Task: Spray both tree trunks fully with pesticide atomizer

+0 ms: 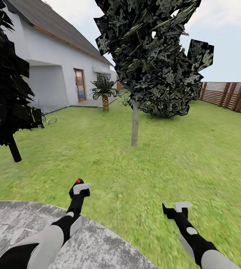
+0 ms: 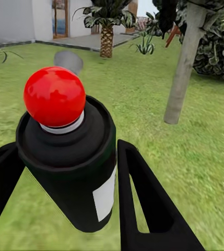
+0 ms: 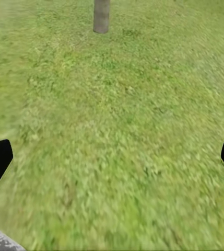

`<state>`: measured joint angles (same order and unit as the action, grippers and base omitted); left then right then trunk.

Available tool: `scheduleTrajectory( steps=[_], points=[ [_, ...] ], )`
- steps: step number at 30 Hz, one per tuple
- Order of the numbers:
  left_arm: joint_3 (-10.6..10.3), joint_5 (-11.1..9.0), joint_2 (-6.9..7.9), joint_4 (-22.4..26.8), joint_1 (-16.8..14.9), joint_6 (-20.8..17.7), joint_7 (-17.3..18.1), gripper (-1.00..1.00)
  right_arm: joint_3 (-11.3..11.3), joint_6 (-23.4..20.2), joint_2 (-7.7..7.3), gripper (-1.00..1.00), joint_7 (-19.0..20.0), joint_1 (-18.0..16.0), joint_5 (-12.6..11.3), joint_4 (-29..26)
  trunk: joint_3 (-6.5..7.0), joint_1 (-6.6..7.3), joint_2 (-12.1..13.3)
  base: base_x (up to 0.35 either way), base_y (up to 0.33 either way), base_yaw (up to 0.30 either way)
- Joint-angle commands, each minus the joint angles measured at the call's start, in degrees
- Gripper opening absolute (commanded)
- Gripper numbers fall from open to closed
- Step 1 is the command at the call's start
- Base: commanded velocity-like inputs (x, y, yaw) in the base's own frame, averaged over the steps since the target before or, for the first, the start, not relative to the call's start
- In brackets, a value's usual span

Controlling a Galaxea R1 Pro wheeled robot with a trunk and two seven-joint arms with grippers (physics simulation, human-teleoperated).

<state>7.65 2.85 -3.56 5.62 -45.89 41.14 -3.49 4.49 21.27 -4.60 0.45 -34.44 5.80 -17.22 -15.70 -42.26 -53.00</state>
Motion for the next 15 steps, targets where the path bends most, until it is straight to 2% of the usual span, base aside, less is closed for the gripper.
scheduleTrajectory(
  steps=[1,7,15],
  points=[
    [0.0,0.0,0.0,0.0,-0.33,0.0,0.0,-1.0,0.0,0.0,0.0,1.0,0.0,0.0,0.0,0.0,0.0,0.0,0.0,0.0,0.0,0.0],
    [0.0,0.0,0.0,0.0,-1.4,0.0,0.0,-1.0,0.0,0.0,0.0,1.0,0.0,0.0,0.0,0.0,0.0,0.0,0.0,0.0,0.0,0.0],
    [0.12,-0.03,-0.04,-2.2,1.29,-0.01,-0.19,-1.0,-0.01,1.23,0.27,1.0,-0.83,1.63,0.17,2.45,0.0,0.0,0.0,0.0,0.0,0.0]
  ],
)
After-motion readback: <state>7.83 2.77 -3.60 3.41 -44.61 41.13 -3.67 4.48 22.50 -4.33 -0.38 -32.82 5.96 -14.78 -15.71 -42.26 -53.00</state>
